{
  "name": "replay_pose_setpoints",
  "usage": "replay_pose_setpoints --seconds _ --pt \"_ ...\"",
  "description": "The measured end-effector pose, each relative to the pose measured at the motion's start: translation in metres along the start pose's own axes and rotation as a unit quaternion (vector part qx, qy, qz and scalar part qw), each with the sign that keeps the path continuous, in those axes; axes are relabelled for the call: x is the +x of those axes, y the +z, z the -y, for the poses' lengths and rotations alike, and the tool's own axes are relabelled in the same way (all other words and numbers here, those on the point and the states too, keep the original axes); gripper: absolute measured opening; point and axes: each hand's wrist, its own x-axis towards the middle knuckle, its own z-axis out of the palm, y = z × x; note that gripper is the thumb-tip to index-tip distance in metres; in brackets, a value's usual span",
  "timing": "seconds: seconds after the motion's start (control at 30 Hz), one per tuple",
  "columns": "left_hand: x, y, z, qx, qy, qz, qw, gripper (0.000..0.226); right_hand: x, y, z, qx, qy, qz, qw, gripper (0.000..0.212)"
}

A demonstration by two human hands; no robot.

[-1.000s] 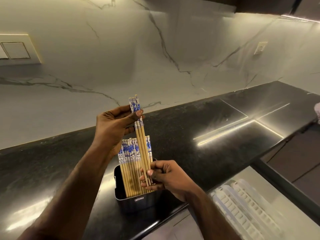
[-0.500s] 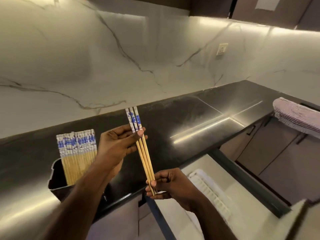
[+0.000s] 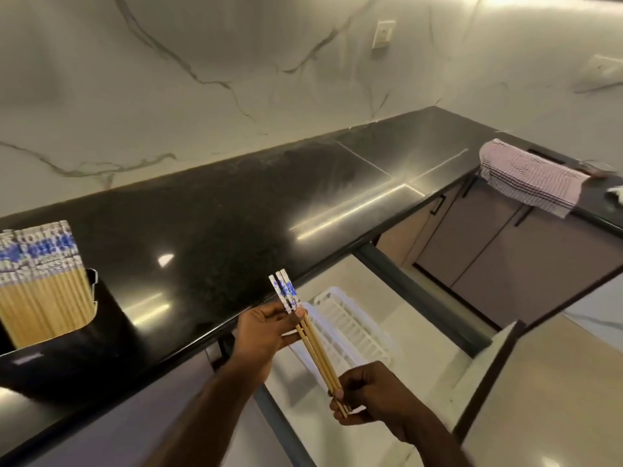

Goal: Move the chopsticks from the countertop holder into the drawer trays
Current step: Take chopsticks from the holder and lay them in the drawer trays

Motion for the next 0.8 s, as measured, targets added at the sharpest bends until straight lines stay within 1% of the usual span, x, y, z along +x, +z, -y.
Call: replay_pose_setpoints --seconds 0.07,0.2,0.33,0.47,0.57,0.63,0.7,0.8 --pt "0.011 0.004 0.016 -0.001 -0.031 0.0 1.0 0.021 0.007 -0.008 -0.009 -0.004 0.036 -0.018 0.999 0.017" --pt "0.035 0.01 0.047 0.014 -0.077 0.019 0.997 0.014 0.023 -0.022 -0.021 -0.031 0.1 -0.052 0.993 0.016" --pt "0.064 0.013 0.077 0.03 -0.115 0.013 0.993 0.013 0.043 -0.032 -0.032 -0.066 0.11 -0.11 0.986 0.016" --pt "0.088 0.012 0.105 0.035 -0.149 -0.005 0.988 0.016 0.066 -0.037 -0.039 -0.101 0.11 -0.137 0.979 0.024" --pt "0.105 0.008 0.122 0.027 -0.185 -0.026 0.982 0.019 0.084 -0.041 -0.041 -0.176 0.098 -0.142 0.969 0.022" --pt "0.115 0.006 0.131 0.014 -0.206 -0.047 0.977 0.021 0.097 -0.045 -0.039 -0.239 0.095 -0.123 0.958 0.017" --pt "0.122 0.005 0.139 0.005 -0.216 -0.069 0.974 0.023 0.109 -0.047 -0.037 -0.297 0.105 -0.109 0.943 0.017" --pt "0.129 0.004 0.148 0.02 -0.212 -0.096 0.972 0.027 0.128 -0.051 -0.038 -0.321 0.121 -0.108 0.933 0.015"
